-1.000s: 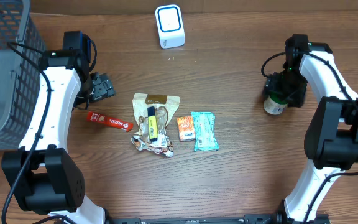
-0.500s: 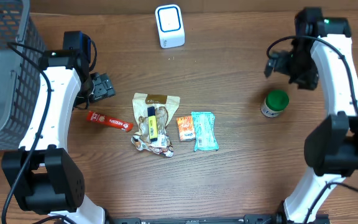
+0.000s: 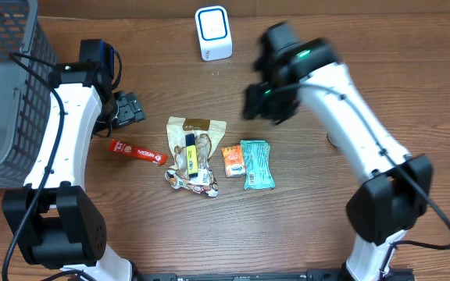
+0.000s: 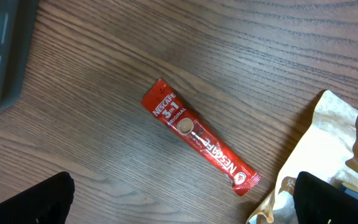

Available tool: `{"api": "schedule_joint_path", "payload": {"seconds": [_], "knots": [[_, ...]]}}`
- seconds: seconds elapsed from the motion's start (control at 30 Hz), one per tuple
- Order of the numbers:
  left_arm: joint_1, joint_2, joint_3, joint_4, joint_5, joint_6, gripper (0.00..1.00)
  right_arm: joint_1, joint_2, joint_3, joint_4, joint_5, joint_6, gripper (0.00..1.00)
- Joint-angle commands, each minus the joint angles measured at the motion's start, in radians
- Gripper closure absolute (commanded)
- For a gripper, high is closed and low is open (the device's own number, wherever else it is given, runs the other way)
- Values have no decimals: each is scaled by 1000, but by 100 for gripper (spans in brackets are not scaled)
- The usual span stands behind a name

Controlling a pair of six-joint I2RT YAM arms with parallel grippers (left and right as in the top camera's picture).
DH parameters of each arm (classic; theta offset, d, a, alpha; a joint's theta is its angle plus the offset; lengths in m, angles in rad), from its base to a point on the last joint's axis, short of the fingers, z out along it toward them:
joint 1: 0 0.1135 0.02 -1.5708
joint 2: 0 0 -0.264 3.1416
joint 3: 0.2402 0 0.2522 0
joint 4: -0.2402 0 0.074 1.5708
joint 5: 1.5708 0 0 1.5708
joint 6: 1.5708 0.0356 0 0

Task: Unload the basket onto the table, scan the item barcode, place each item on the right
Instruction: 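Move the right gripper over the yellow highlighter in the pile, then close the right gripper on the yellow highlighter and lift it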

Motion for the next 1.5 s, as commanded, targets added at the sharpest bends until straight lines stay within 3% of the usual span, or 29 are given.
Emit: {"api": "schedule_joint_path", "payload": {"seconds": [0.0, 0.17, 0.4, 0.7, 0.9, 1.0, 1.1, 1.2, 1.4, 1.47], "knots": [[-7, 0, 15, 0, -10, -6, 0, 120, -5, -63, 112, 2, 31, 48], [-7, 0, 15, 0, -10, -6, 0, 269, 1, -195, 370, 98, 113, 50], [-7, 0, 15, 0, -10, -6, 0, 309, 29, -348, 618, 98, 143, 57], [-7, 0, 15, 0, -10, -6, 0, 311, 115, -360, 660, 68, 188, 59], [-7, 0, 15, 0, -10, -6, 0, 312, 130, -360, 671, 43, 188, 72], [-7, 0, 15, 0, -10, -6, 0, 312, 130, -360, 676, 29, 188, 73], [-7, 0, 15, 0, -10, -6, 0, 312, 130, -360, 676, 29, 188, 80], [-7, 0, 15, 0, -10, -6, 0, 312, 130, -360, 677, 29, 187, 96], [-7, 0, 15, 0, -10, -6, 0, 304, 124, -351, 675, 2, 187, 96], [-7, 0, 15, 0, -10, -6, 0, 305, 124, -352, 664, -9, 183, 91]]}}
